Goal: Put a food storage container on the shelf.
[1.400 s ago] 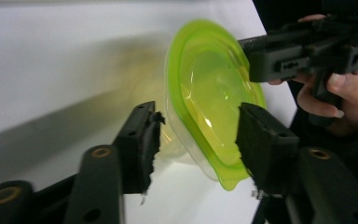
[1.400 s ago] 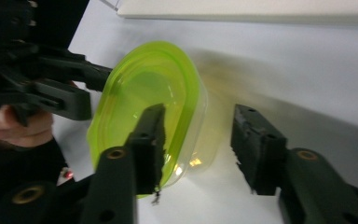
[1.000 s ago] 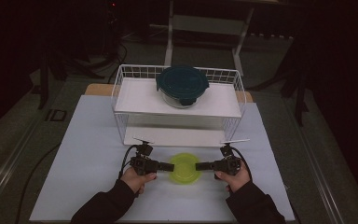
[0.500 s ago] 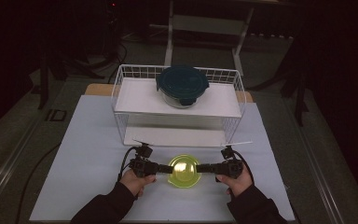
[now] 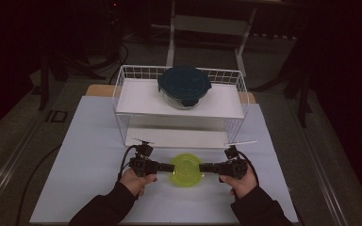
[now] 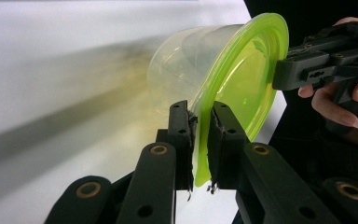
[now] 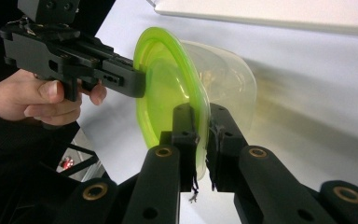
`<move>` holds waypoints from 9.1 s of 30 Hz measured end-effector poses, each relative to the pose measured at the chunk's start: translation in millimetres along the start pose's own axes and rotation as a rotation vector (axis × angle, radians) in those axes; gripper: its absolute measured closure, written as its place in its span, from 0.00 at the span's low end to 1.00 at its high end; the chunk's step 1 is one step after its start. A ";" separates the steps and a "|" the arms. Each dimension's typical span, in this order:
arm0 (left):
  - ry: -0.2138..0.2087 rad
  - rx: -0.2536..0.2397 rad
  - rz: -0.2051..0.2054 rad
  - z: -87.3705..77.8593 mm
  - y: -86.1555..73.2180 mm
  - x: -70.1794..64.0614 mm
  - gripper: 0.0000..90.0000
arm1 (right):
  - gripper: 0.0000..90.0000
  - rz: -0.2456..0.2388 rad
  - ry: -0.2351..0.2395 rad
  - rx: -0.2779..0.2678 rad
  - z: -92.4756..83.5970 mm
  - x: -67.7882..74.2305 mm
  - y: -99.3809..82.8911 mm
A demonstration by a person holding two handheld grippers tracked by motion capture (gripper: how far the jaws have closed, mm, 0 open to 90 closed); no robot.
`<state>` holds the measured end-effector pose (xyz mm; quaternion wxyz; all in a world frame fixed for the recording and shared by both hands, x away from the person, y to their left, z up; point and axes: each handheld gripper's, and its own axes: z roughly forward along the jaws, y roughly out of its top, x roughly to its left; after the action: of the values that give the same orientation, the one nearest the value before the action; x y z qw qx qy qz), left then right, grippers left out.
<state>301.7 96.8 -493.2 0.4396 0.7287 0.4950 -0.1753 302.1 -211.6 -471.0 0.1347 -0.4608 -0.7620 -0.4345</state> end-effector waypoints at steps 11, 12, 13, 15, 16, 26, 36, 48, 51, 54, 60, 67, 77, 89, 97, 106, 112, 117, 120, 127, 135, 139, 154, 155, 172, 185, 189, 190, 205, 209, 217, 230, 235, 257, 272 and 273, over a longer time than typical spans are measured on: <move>-0.007 -0.016 0.025 -18.9 8.5 -10.7 0.89 | 0.92 -0.037 -0.005 -0.019 -7.2 16.6 11.5; -0.008 -0.015 0.026 -20.4 9.1 -11.2 0.89 | 0.92 -0.041 -0.005 -0.023 -7.8 18.5 12.6; -0.006 -0.019 0.028 -22.3 9.9 -12.9 0.89 | 0.92 -0.041 -0.002 -0.026 -8.3 19.7 13.3; -0.009 -0.022 0.032 -26.8 12.3 -16.2 0.89 | 0.92 -0.049 0.002 -0.029 -9.9 22.8 15.1; -0.010 -0.021 0.038 -28.6 13.1 -17.0 0.89 | 0.92 -0.048 0.006 -0.034 -11.2 24.8 16.3; -0.002 -0.039 0.072 -41.3 21.2 -28.8 0.89 | 0.92 -0.082 -0.004 -0.062 -19.7 37.1 23.2; 0.023 -0.070 0.115 -59.9 33.9 -45.1 0.89 | 0.91 -0.103 -0.006 -0.108 -26.9 50.1 33.7; 0.018 -0.117 0.161 -88.3 50.5 -68.7 0.89 | 0.90 -0.130 -0.006 -0.141 -36.3 67.2 51.2; 0.017 -0.127 0.176 -94.1 54.8 -75.8 0.89 | 0.90 -0.128 -0.002 -0.148 -39.3 69.8 56.0; 0.027 -0.136 0.194 -100.0 60.2 -84.3 0.90 | 0.90 -0.125 -0.006 -0.158 -42.1 72.4 60.8; 0.029 -0.162 0.202 -109.6 69.6 -92.4 0.90 | 0.90 -0.129 0.001 -0.184 -48.7 79.0 70.2; 0.036 -0.190 0.213 -121.3 80.6 -101.5 0.90 | 0.90 -0.149 -0.010 -0.213 -58.4 92.7 87.8; 0.047 -0.244 0.251 -141.5 97.5 -124.5 0.90 | 0.90 -0.191 -0.024 -0.255 -76.2 112.4 112.6; 0.057 -0.286 0.284 -159.2 133.1 -145.7 0.90 | 0.90 -0.229 -0.051 -0.304 -98.7 131.3 150.8; 0.068 -0.295 0.282 -158.4 156.5 -147.4 0.90 | 0.89 -0.216 -0.065 -0.315 -104.1 127.2 174.5; 0.081 -0.295 0.244 -148.7 175.7 -139.1 0.90 | 0.89 -0.173 -0.092 -0.309 -101.0 115.3 192.4; 0.076 -0.274 0.216 -143.3 182.0 -130.6 0.90 | 0.89 -0.147 -0.106 -0.297 -95.8 107.2 198.7; 0.067 -0.270 0.188 -138.6 185.1 -122.9 0.90 | 0.89 -0.130 -0.115 -0.289 -91.5 102.0 201.9; 0.060 -0.275 0.177 -136.5 185.7 -118.9 0.89 | 0.88 -0.126 -0.122 -0.284 -90.3 100.6 203.4; 0.062 -0.279 0.166 -135.0 192.4 -115.9 0.89 | 0.88 -0.121 -0.129 -0.281 -89.2 99.0 209.1; 0.072 -0.278 0.160 -130.7 200.9 -113.9 0.88 | 0.87 -0.087 -0.129 -0.275 -89.9 94.3 216.7; 0.081 -0.298 0.144 -128.6 204.7 -111.7 0.86 | 0.86 -0.086 -0.145 -0.279 -88.9 94.5 220.5; 0.096 -0.345 0.111 -119.9 220.1 -92.9 0.75 | 0.78 -0.040 -0.179 -0.301 -80.3 86.9 233.0; 0.106 -0.349 0.112 -119.3 221.5 -91.7 0.74 | 0.77 -0.042 -0.187 -0.303 -79.8 87.0 233.8; 0.099 -0.386 0.135 -117.8 224.2 -89.8 0.46 | 0.56 -0.060 -0.218 -0.328 -72.3 87.1 239.9; 0.027 -0.448 0.269 -131.2 201.4 -98.7 0.21 | 0.42 -0.083 -0.236 -0.348 -78.4 87.3 233.5; 0.008 -0.421 0.321 -129.8 189.9 -101.0 0.16 | 0.36 -0.104 -0.224 -0.337 -77.2 87.0 228.5; 0.010 -0.418 0.338 -129.4 186.9 -101.7 0.16 | 0.35 -0.111 -0.226 -0.343 -77.8 87.4 227.0; 0.018 -0.450 0.410 -130.6 151.8 -92.1 0.01 | 0.20 -0.223 -0.218 -0.361 -87.8 84.6 192.0; 0.048 -0.447 0.455 -127.5 140.9 -94.1 0.01 | 0.20 -0.235 -0.218 -0.351 -85.0 81.3 178.8; 0.068 -0.417 0.502 -115.9 117.1 -91.1 0.01 | 0.20 -0.295 -0.215 -0.321 -68.3 80.7 146.4; 0.017 -0.337 0.549 -86.6 72.5 -84.5 0.01 | 0.20 -0.352 -0.160 -0.292 -42.5 71.8 100.3; 0.004 -0.298 0.559 -73.7 55.0 -78.9 0.01 | 0.20 -0.349 -0.144 -0.286 -32.4 62.8 85.3; -0.003 -0.203 0.603 -32.8 4.4 -54.8 0.01 | 0.20 -0.296 -0.130 -0.227 -3.2 24.2 28.7; 0.027 -0.181 0.616 -14.7 -15.6 -39.5 0.01 | 0.19 -0.314 -0.171 -0.186 5.6 -5.3 -1.8; 0.026 -0.182 0.614 -13.8 -16.8 -38.0 0.01 | 0.19 -0.309 -0.172 -0.183 5.8 -6.9 -3.5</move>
<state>267.5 88.6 -467.2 0.5290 0.8038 0.2713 0.0200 304.1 -211.7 -480.5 -0.0417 -0.3841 -0.7898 -0.4764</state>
